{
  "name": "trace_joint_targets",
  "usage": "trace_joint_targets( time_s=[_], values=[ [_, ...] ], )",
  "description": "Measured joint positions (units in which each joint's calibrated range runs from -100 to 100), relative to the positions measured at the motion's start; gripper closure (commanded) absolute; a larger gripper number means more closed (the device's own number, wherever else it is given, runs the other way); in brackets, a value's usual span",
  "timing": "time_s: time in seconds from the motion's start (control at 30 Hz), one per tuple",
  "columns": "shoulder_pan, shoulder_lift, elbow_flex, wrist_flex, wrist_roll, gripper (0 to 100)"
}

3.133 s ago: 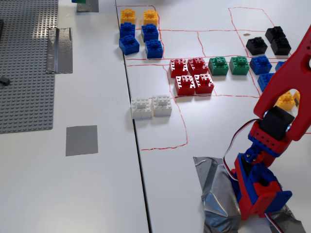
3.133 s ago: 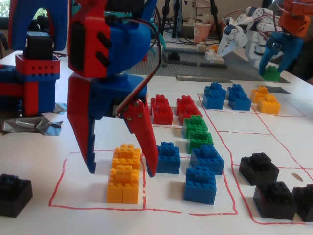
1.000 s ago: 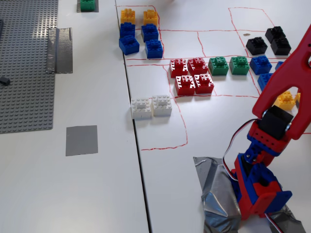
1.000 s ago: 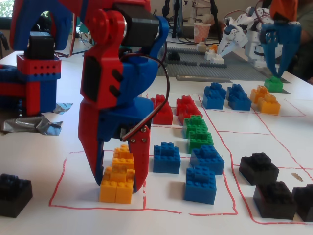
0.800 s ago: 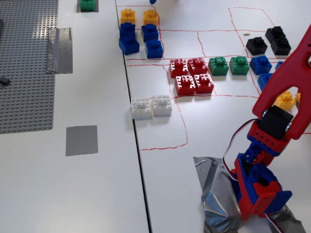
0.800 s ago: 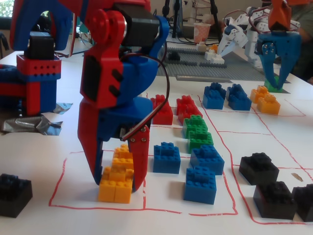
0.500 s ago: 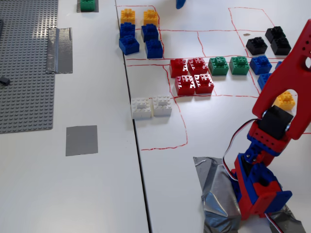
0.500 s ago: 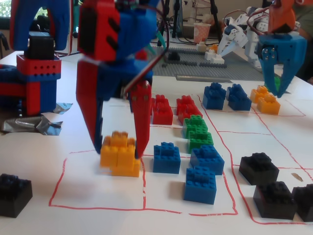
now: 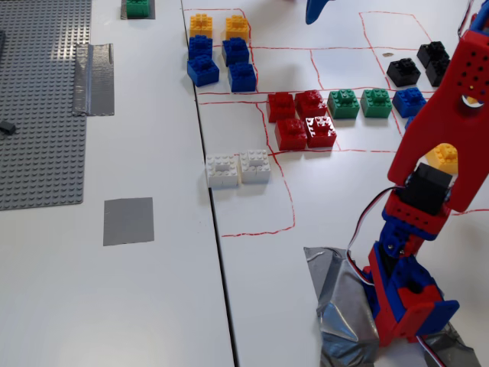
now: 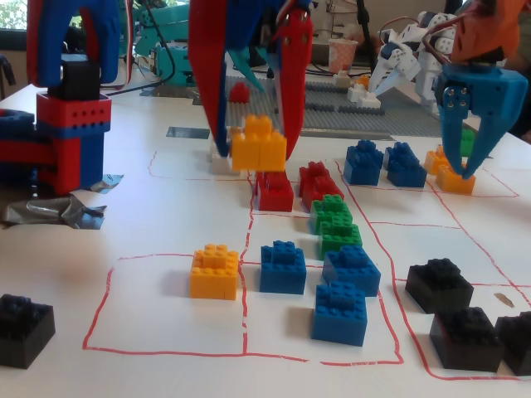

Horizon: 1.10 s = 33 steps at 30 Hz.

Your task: Grab the block and put it in the grey marker

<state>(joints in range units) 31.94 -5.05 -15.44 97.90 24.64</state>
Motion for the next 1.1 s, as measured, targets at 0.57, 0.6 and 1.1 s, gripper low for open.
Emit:
trace_joint_targets(
  time_s=[0.57,0.6,1.1],
  values=[
    [-23.1,-12.8,9.6,0.3,-10.1,100],
    [-24.8,-13.4,10.2,0.3,-10.8,100],
    [-46.8,-15.7,19.3,-2.9,-19.1,100]
  ],
)
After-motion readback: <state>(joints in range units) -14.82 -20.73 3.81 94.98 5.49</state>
